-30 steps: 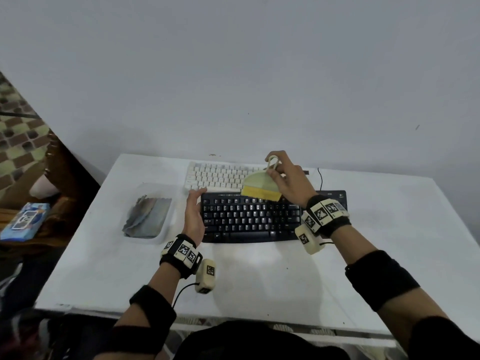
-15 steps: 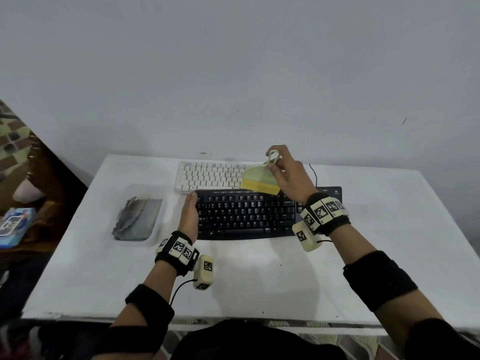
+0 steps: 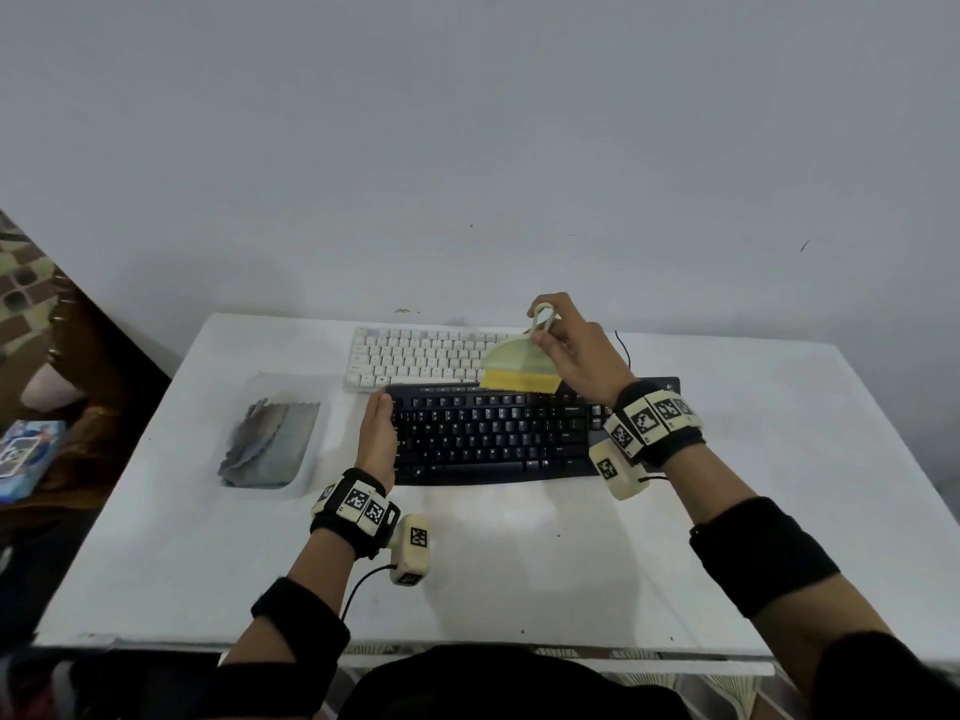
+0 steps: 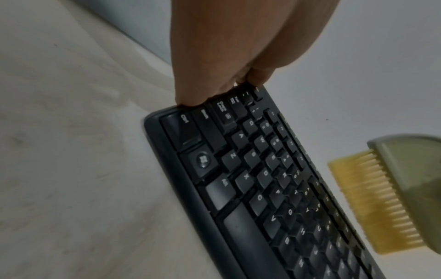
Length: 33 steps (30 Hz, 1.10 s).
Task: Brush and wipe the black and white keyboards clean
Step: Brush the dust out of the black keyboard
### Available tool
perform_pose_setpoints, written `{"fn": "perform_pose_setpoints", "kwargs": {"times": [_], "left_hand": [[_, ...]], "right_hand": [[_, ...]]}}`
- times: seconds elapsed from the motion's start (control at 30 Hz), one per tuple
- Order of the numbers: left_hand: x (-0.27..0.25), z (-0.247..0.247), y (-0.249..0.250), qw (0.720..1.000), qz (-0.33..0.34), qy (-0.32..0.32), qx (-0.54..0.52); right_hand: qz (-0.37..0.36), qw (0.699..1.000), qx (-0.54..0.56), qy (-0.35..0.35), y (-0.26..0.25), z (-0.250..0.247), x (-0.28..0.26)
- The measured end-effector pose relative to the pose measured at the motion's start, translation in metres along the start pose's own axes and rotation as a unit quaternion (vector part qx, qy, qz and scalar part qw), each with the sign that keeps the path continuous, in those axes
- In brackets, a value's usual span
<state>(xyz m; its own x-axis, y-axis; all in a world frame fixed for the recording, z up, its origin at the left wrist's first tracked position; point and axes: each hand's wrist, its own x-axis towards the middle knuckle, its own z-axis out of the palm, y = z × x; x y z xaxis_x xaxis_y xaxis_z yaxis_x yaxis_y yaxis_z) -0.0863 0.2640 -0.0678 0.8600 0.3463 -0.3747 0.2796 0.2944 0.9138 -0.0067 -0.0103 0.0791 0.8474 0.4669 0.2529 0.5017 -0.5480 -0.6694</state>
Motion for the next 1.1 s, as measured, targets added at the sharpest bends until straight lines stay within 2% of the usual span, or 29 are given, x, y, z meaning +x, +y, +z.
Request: {"fn": "perform_pose_setpoints", "kwargs": {"times": [0.13,0.23,0.43,0.53,0.7,0.93,1.1], "left_hand": [[0.003,-0.001,-0.004,1.0,0.004,0.004,-0.002],[0.006,-0.002,-0.006,1.0,0.002,0.009,-0.001],[0.001,0.002,-0.002,1.0,0.001,0.013,-0.015],[0.004,0.001,-0.004,1.0,0.001,0.019,-0.009],[0.008,0.0,-0.006,1.0,-0.006,0.023,-0.007],[0.008,0.001,-0.006,1.0,0.003,0.025,-0.012],[0.006,0.002,-0.007,0.999,0.02,0.03,-0.013]], "right_hand": [[-0.011,1.0,0.013,-0.01,-0.007,0.006,0.005],[0.003,1.0,-0.015,-0.024,0.012,-0.005,-0.005],[0.051,0.998,0.009,0.031,0.037,-0.042,-0.024],[0.05,0.997,0.039,0.035,0.026,-0.034,-0.02],[0.026,1.0,-0.004,-0.002,0.016,-0.013,-0.016],[0.041,0.999,-0.014,0.023,0.013,-0.009,-0.014],[0.067,0.996,-0.014,0.059,0.031,-0.024,-0.022]]}}
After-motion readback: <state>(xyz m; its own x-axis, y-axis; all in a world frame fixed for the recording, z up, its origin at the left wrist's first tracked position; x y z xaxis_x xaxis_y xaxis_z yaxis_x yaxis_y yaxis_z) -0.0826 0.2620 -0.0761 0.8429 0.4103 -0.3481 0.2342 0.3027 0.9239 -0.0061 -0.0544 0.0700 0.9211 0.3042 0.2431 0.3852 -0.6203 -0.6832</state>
